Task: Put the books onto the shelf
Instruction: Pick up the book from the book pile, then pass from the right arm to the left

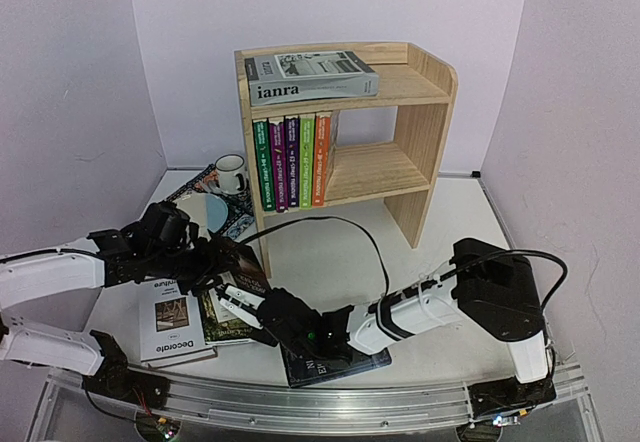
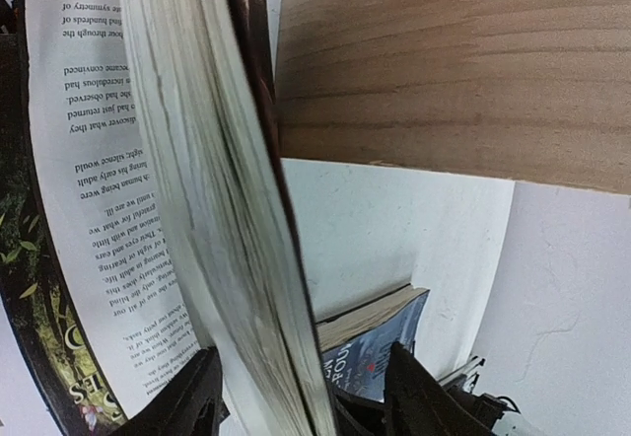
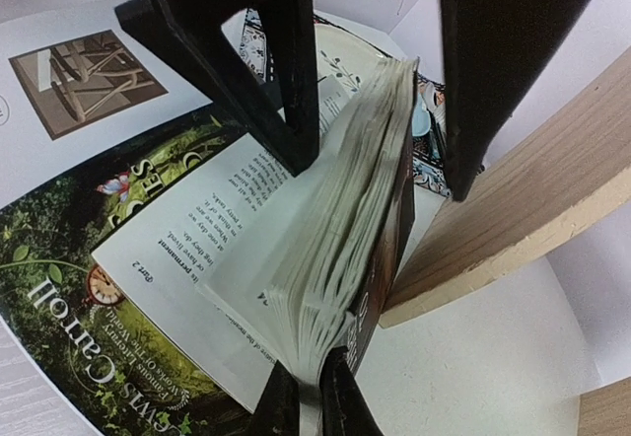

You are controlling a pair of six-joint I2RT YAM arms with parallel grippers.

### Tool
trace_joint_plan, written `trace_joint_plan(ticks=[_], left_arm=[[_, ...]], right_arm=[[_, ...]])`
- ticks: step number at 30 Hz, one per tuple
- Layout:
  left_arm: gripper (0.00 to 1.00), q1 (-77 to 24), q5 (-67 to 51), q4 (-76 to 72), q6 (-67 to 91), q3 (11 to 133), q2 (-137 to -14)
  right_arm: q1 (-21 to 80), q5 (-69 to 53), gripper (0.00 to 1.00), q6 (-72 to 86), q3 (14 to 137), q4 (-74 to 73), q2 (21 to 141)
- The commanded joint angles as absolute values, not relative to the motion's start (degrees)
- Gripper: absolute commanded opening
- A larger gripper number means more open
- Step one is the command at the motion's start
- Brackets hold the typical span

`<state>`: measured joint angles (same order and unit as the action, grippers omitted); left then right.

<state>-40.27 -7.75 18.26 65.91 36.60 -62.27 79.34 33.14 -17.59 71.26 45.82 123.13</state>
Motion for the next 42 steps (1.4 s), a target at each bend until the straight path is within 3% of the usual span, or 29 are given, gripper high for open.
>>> trace_joint_plan(ticks=[1,8,14,25,27,29,37,42], left_arm=[[0.6,-39.98,-4.96,19.57,64.21,42.38,-57.79],[0.71,-39.99,-0.33,26.56,62.35,45.99,-53.08],[0.74,-39.99,4.19,32.23,60.04,47.8,-50.14],[0.86,-39.98,0.26,33.79,65.65,40.96,-45.7],[0.92,-39.99,-0.71,33.55,67.45,39.65,-44.89],[0.99,-40.0,-2.88,33.0,69.35,38.23,-44.58],[1.0,-39.97,-12.53,17.26,79.06,26.89,-45.31],[1.0,-39.99,-11.77,12.48,80.56,25.86,-45.39]], right_arm=[[79.37,34.1,0.02,-16.91,71.85,47.86,122.12],[79.37,33.59,0.0,-15.15,71.29,47.83,120.14],[79.37,33.6,0.0,-13.31,74.34,43.54,117.56],[79.37,31.27,0.0,-12.05,74.67,36.74,112.07],[79.37,30.67,0.0,-11.54,74.36,34.74,110.59],[79.37,29.81,0.0,-11.03,73.72,33.28,109.02],[79.37,27.97,0.0,-8.45,71.44,30.08,105.99],[79.37,26.97,0.0,-7.76,71.27,29.1,105.59]])
